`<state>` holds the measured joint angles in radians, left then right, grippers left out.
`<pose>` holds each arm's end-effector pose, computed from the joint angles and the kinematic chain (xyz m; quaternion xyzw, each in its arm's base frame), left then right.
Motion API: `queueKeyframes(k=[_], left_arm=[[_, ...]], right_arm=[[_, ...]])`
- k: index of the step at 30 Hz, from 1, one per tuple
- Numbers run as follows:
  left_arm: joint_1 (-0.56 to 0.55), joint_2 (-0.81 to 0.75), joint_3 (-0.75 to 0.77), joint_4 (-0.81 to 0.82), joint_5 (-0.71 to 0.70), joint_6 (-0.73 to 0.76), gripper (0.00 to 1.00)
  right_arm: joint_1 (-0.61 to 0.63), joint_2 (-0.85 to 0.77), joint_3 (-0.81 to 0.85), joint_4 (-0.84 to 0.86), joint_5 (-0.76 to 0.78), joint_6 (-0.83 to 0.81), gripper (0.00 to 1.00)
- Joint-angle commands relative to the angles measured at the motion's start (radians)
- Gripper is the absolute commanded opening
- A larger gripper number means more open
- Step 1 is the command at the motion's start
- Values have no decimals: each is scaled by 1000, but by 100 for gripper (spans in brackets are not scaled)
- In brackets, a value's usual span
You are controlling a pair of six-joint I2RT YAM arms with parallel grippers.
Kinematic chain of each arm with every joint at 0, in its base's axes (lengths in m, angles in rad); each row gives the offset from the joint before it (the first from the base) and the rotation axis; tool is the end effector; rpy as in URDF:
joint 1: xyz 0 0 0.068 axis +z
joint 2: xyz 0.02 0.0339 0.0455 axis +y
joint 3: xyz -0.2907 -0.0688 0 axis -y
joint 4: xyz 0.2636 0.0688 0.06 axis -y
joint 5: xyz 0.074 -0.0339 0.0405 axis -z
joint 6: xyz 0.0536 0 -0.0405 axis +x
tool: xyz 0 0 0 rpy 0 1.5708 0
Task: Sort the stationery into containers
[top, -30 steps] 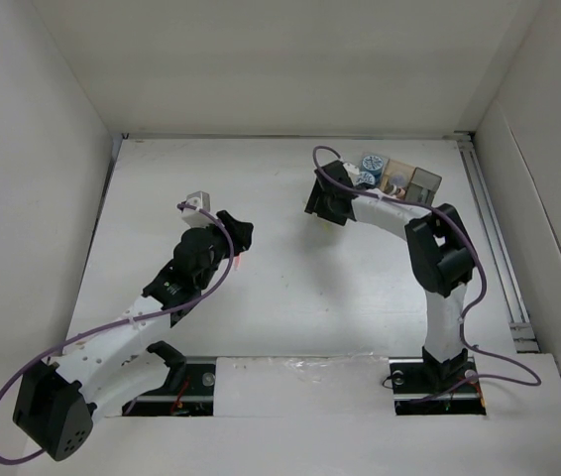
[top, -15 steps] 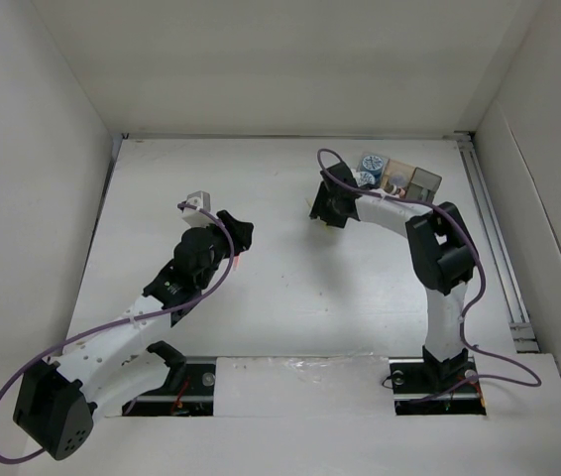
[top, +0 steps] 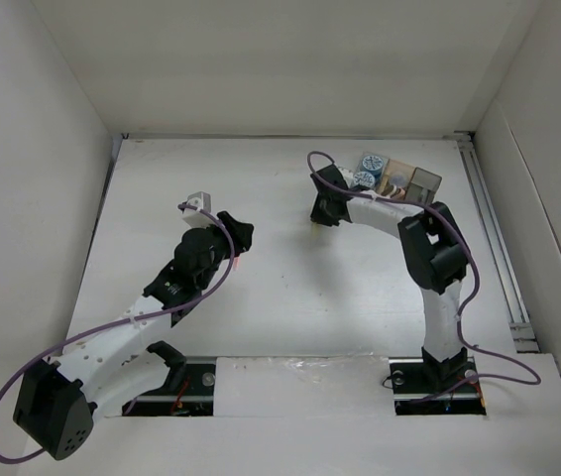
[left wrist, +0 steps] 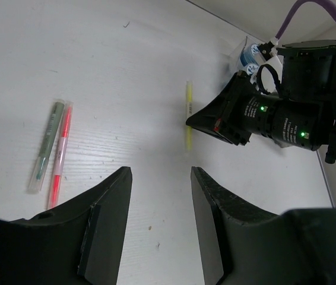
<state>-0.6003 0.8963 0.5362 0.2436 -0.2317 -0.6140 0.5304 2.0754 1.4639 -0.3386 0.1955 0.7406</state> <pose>0.1981 -0.1207 0.2891 -0.0819 0.7415 -0.3058 0.5915 0.4231 0.2361 0.1628 0.1291 0.9393 0.1056 0.2998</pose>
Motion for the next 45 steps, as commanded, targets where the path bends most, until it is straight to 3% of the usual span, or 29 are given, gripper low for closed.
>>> queueKeyframes(k=[1,5,12,20,24,28,32,45], left_arm=[[0,-3,-5,40,8,3,41],[0,6,-5,49,8,3,41],[0,24,-5,49,17,3,41],[0,43,4,49,45,3,39],[0,43,4,68,66,3,39],[0,53,4,68,75,3,39],[0,62,4,79,75,3,39],[0,101,4,97,84,3,38]], right_arm=[[26,29,21,-45,44,-3,11],[36,29,21,-45,44,-12,0],[59,-188,-82,42,-19,-3,0],[-92,-503,-224,53,50,51,0],[-262,-592,-296,53,79,86,0],[-429,-575,-315,62,117,86,0],[-506,-488,-268,50,117,95,0],[-507,-344,-192,38,266,117,0]])
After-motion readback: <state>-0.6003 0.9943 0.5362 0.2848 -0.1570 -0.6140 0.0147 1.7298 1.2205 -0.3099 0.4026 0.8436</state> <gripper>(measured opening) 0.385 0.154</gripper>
